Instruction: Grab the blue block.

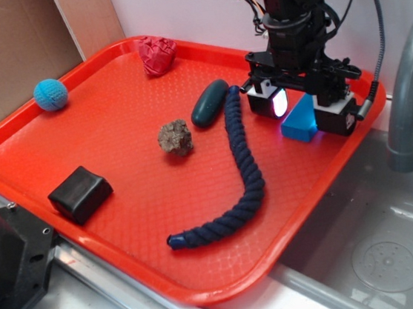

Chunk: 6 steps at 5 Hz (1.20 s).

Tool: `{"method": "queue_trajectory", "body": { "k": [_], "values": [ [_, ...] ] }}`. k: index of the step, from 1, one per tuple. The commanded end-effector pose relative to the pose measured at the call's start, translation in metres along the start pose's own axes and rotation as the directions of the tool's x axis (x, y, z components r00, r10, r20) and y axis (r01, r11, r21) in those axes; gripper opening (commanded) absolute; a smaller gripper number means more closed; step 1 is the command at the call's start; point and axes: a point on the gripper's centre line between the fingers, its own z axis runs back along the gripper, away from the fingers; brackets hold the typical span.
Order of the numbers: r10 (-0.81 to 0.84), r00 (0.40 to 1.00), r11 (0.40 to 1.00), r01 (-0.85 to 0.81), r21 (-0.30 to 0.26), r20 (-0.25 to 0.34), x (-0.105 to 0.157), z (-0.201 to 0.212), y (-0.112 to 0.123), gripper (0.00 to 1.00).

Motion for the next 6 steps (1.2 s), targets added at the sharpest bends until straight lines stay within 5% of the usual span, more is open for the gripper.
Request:
{"method": "queue_trajectory", "body": {
  "k": [1, 3, 4, 5, 6],
  "values": [
    [0.014, 1.0, 1.0, -0.014, 0.028, -0.003, 0.008, 0.001, 0.011, 0.0],
    [-0.022, 0.995, 0.997, 0.015, 0.081, 0.095, -0.004, 0.058, 0.032, 0.0],
    [-0.098, 0.985, 0.995, 0.096, 0.024, 0.142, -0.012, 0.109, 0.057, 0.0],
    [-0.025, 0.982, 0.997, 0.011, 0.078, 0.186, -0.033, 0.164, 0.09, 0.0],
    [-0.037, 0.968, 0.998, 0.021, 0.067, 0.248, -0.053, 0.198, 0.126, 0.0]
  ]
}}
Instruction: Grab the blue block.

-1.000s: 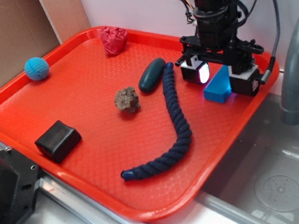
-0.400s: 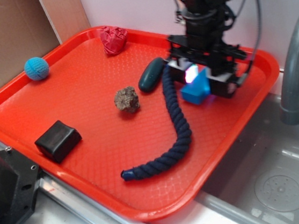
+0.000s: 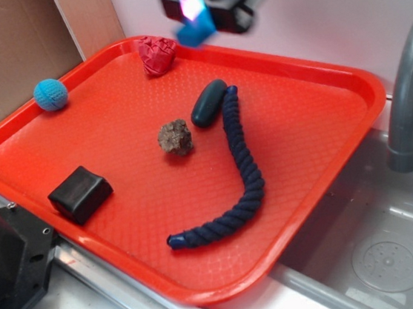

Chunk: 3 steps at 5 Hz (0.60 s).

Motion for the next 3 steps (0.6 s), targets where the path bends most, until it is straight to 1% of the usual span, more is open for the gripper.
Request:
{"method": "queue_trajectory", "body": {
  "k": [1, 2, 3],
  "values": [
    [0.086, 0.989, 0.994, -0.094, 0.062, 0.124, -0.029, 0.053, 0.072, 0.0],
    [0.077, 0.989, 0.992, -0.089, 0.094, 0.126, -0.028, 0.05, 0.09, 0.0],
    [0.094, 0.991, 0.995, -0.097, 0.028, 0.096, -0.029, 0.045, 0.083, 0.0]
  ]
}}
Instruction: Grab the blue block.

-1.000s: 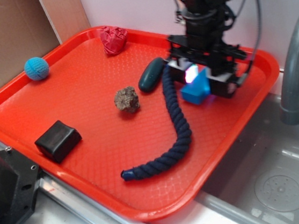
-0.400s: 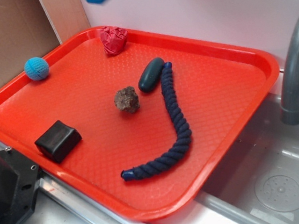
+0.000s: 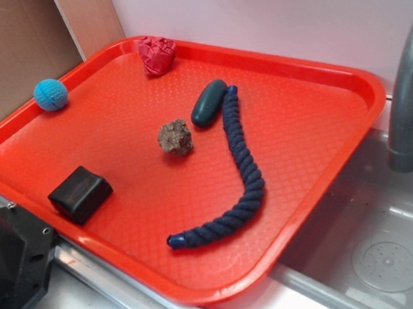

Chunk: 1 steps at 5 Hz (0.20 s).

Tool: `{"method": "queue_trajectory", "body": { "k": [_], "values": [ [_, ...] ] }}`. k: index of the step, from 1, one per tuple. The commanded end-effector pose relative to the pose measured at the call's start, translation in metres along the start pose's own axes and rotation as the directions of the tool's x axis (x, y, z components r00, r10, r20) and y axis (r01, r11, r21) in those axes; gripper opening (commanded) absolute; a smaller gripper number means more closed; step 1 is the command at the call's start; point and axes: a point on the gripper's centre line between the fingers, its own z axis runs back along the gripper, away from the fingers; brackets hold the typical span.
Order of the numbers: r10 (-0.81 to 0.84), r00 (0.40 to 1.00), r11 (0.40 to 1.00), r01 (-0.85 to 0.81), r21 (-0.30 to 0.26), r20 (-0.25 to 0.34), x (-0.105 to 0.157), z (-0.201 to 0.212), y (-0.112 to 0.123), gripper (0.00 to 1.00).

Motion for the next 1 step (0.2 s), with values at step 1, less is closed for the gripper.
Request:
{"method": "queue_trajectory", "body": {
  "k": [1],
  "values": [
    [0.064, 0.997, 0.997, -0.063, 0.037, -0.033, -0.0078, -0.0078, -0.0096, 0.0]
  ]
}}
